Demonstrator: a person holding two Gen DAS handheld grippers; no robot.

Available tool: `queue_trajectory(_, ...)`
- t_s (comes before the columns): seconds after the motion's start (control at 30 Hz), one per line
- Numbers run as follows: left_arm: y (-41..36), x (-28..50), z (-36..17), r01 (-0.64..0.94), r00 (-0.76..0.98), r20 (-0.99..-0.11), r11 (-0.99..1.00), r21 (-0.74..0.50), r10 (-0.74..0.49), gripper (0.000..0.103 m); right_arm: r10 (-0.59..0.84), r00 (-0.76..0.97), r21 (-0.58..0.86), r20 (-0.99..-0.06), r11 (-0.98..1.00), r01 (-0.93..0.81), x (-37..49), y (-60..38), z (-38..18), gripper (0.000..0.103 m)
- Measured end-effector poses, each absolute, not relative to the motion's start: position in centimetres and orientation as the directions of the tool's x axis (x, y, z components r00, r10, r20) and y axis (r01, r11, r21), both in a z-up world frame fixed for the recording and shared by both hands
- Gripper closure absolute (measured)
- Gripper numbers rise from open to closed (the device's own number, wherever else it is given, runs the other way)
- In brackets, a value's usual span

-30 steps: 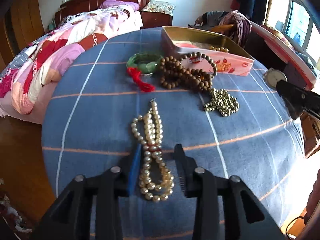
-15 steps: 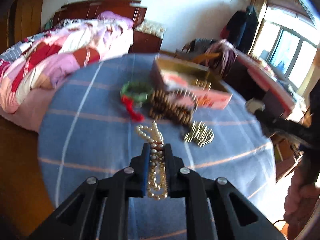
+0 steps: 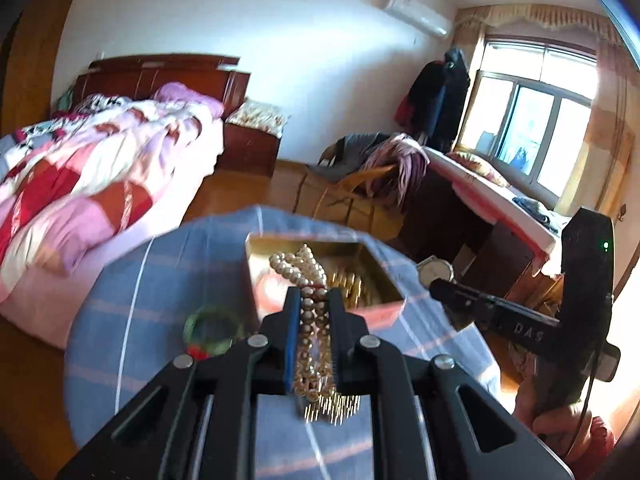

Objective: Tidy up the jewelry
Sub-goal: 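Carry the pearls with the left tool into the tin while the right tool releases the watch there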

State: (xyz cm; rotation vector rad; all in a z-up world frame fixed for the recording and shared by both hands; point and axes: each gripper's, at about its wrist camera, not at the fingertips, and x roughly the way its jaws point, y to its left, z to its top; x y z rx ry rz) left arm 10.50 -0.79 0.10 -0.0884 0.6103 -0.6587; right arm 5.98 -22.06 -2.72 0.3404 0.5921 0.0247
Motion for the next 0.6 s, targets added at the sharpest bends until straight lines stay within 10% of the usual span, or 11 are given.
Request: queue_trajectory(0.6, -9.2, 21.6, -6.2, 0.539, 0.549, -0.595, 0.792, -0.285, -0.588, 0.089, 0.082, 0.753, 0.315, -0.653, 0.934, 0.171, 19.5, -25.5, -10.1, 0.086)
